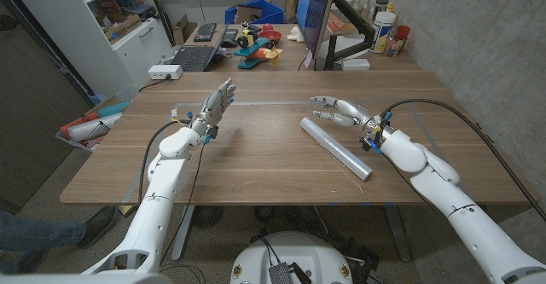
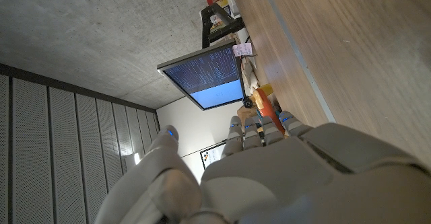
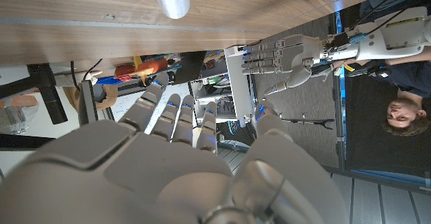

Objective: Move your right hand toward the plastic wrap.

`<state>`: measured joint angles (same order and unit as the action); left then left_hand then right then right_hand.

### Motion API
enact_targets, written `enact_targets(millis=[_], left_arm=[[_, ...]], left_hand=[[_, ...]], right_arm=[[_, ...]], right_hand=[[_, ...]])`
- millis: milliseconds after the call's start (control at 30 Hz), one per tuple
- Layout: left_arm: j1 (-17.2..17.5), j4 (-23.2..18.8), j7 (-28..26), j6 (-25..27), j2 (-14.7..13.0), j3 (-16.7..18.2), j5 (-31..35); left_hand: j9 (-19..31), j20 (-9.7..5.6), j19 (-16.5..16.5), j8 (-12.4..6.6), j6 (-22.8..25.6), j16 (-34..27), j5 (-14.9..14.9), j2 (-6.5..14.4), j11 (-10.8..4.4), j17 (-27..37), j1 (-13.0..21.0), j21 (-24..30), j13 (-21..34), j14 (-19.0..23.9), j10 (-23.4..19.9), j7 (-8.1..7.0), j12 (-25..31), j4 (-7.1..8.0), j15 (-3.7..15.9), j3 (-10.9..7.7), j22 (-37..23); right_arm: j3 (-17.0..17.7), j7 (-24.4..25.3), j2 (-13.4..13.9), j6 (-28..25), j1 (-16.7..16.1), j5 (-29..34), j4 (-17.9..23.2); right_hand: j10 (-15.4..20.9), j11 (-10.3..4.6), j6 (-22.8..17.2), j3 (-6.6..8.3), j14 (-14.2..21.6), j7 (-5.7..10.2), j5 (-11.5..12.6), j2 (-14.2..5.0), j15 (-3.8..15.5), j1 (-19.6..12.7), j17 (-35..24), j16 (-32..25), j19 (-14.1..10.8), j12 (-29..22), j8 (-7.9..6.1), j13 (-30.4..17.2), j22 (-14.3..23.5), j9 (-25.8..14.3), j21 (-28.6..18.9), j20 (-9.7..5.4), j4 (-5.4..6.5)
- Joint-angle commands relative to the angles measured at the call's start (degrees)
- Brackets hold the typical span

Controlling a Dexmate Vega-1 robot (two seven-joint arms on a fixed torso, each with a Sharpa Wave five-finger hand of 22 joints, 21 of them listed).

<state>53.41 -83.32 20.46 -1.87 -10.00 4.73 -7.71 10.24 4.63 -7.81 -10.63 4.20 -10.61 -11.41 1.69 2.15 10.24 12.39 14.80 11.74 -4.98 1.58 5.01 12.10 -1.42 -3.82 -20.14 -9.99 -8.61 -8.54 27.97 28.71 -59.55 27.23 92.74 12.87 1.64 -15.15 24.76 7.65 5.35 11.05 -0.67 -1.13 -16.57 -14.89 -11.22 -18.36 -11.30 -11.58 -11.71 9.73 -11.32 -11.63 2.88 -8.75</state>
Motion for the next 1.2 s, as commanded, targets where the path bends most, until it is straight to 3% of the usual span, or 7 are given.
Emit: enact_targets(millis=[33, 467, 567, 667, 1200], left_arm=[[0.03, -0.28, -0.14, 0.04, 0.07, -0.03, -0.04], [0.08, -0.44, -0.21, -0.09, 0.08, -0.18, -0.01], [0.09, -0.36, -0.23, -0.31, 0.10, -0.19, -0.01], [0.14, -0.40, -0.31, -0.41, 0.14, -0.14, -0.07], [0.60, -0.74, -0.41, -0.25, 0.17, -0.25, -0.13]], left_hand=[[0.11, 0.56, -0.09, -0.24, 0.15, -0.24, 0.22, 0.38, -0.22, 0.26, 0.06, -0.08, -0.01, -0.41, -0.02, -0.15, 0.38, -0.36, 0.04, -0.16, -0.26], [0.11, 0.77, -0.06, -0.22, 0.12, -0.26, 0.24, 0.43, -0.22, 0.27, -0.04, -0.35, -0.02, -0.37, 0.04, -0.23, 0.36, -0.44, 0.21, -0.11, -0.27], [0.11, 0.70, -0.05, -0.21, 0.10, -0.26, 0.24, 0.45, -0.32, 0.27, -0.05, -0.41, -0.02, -0.38, -0.02, -0.26, 0.39, -0.46, 0.23, -0.11, -0.27], [0.11, 0.33, -0.09, -0.27, 0.25, -0.29, 0.24, 0.47, -0.63, 0.26, -0.07, -0.53, -0.02, -0.31, 0.00, -0.70, 0.38, -0.50, 0.60, -0.10, -0.28], [0.12, -0.01, -0.09, -0.31, 0.40, -0.28, 0.25, 0.57, -0.54, 0.25, -0.11, -0.85, -0.04, -0.26, -0.15, -1.04, 0.43, -0.63, 0.63, -0.09, -0.28]], right_arm=[[-0.78, 1.04, 0.65, -0.52, -0.09, 2.36, 0.32], [-1.25, 2.27, 1.56, -0.74, -0.54, 4.83, 1.24], [-1.35, 2.44, 1.76, -1.09, -0.69, 5.51, 1.66], [-1.41, 2.39, 1.88, -1.47, -0.81, 5.76, 1.97], [-2.61, 3.13, 3.68, -3.33, -0.87, 10.75, 3.82]], right_hand=[[-0.51, -0.01, -0.16, 0.35, -0.41, 0.19, 0.51, 0.39, 0.31, -0.25, 0.04, 0.15, 0.28, 0.02, 0.33, -0.21, 0.15, -0.12, 0.45, 0.04, 0.14], [-0.94, -0.40, 0.02, 0.40, -1.74, -0.07, 0.61, 0.47, 0.71, -0.06, 0.25, 0.30, 1.85, 0.02, 0.30, -0.24, 0.17, -0.12, 0.98, -0.10, 0.30], [-0.97, -0.46, 0.05, 0.45, -1.08, -0.06, 0.66, 0.50, -0.67, -0.07, 0.37, -0.08, 1.88, -0.05, 0.27, -0.25, 0.17, -0.12, 0.91, -0.04, 0.32], [-0.60, -0.63, -0.19, 0.58, -0.43, 0.05, 0.74, 0.46, -2.32, -0.17, 0.59, -0.40, 2.23, -0.26, 0.14, -0.26, 0.16, -0.12, 0.94, 0.98, 0.30], [-0.91, -1.61, -0.30, 0.71, -1.15, 0.24, 0.83, 0.40, -3.04, -0.09, 0.84, -0.25, 3.37, -0.20, 0.07, -0.29, 0.16, -0.12, 1.16, 1.47, 0.42]])
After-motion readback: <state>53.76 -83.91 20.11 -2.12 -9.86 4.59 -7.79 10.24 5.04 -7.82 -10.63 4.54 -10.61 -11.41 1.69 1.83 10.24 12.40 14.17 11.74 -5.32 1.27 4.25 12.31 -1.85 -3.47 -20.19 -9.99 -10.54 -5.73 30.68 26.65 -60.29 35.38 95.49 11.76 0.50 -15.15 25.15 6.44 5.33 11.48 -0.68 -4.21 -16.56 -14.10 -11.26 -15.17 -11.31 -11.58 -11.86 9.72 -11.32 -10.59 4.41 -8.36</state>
